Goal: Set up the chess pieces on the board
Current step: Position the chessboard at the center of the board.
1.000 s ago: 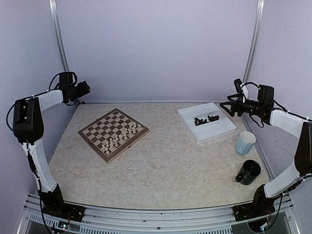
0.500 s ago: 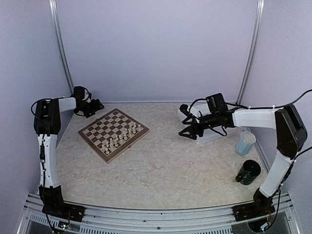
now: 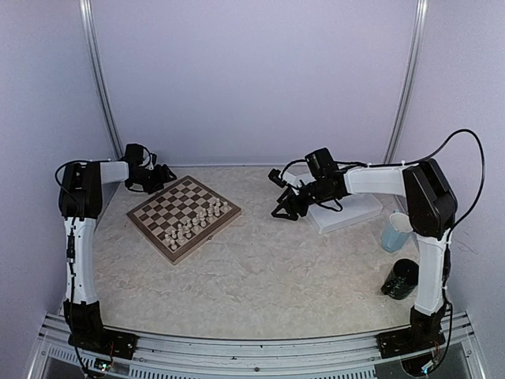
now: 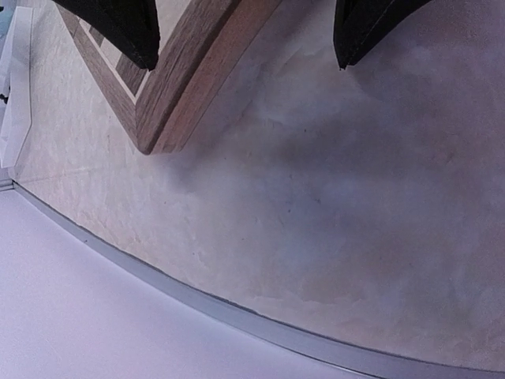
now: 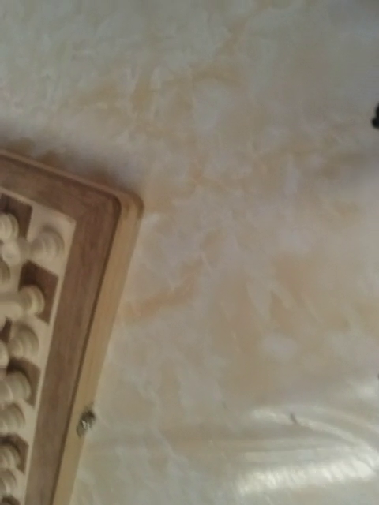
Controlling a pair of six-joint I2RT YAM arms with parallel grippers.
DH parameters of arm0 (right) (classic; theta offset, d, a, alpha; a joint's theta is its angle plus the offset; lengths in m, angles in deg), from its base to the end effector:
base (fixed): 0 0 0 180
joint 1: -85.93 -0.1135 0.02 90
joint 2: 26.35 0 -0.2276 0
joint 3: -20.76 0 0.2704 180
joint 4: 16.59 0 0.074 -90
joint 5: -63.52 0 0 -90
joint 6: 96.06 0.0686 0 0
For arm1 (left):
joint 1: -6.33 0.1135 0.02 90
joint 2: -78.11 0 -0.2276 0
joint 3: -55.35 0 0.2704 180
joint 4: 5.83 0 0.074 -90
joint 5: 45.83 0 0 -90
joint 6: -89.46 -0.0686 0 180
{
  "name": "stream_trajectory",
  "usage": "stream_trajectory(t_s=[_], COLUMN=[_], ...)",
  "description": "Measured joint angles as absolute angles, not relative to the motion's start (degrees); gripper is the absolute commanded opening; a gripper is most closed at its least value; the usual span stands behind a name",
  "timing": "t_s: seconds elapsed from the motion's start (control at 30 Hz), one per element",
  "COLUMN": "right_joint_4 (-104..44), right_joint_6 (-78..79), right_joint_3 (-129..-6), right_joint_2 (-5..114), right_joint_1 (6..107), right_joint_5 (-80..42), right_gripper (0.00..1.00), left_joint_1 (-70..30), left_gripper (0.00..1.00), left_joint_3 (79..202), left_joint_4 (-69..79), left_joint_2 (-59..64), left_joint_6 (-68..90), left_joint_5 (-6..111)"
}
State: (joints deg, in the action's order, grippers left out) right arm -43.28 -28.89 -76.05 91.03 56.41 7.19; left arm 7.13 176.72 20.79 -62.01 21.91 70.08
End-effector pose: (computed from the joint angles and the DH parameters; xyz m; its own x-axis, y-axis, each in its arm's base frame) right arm 0.3875 0.2631 0.1243 -0.3029 -0.5426 -0.7835 -0.9277 0.3562 0.1120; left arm 0.5464 -0.0223 0.0759 -0.7701 -0.3543 -0.5305 0.0003 0.8314 -0.5557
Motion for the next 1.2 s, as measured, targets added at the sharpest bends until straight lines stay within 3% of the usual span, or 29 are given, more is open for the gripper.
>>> stream_trajectory(t_s=[0.67,1.2], right_joint_4=[-45.5,-47.3], right_joint_6=[-18.3,-18.9], right_joint_3=[-113.2,-116.5], right_joint_2=[120.1,122.8], right_joint_1=[56.2,53.4], right_joint_5=[-5.2,-7.0], right_gripper=[0.65,0.64], left_joint_1=[6.3,-10.0], left_gripper=[0.70,0.67], left_joint_3=[143.3,123.5], left_joint_4=[22.1,21.6], left_joint_2=[-38.6,-23.0], left_joint_6=[21.1,26.2], left_joint_5=[68.0,58.4])
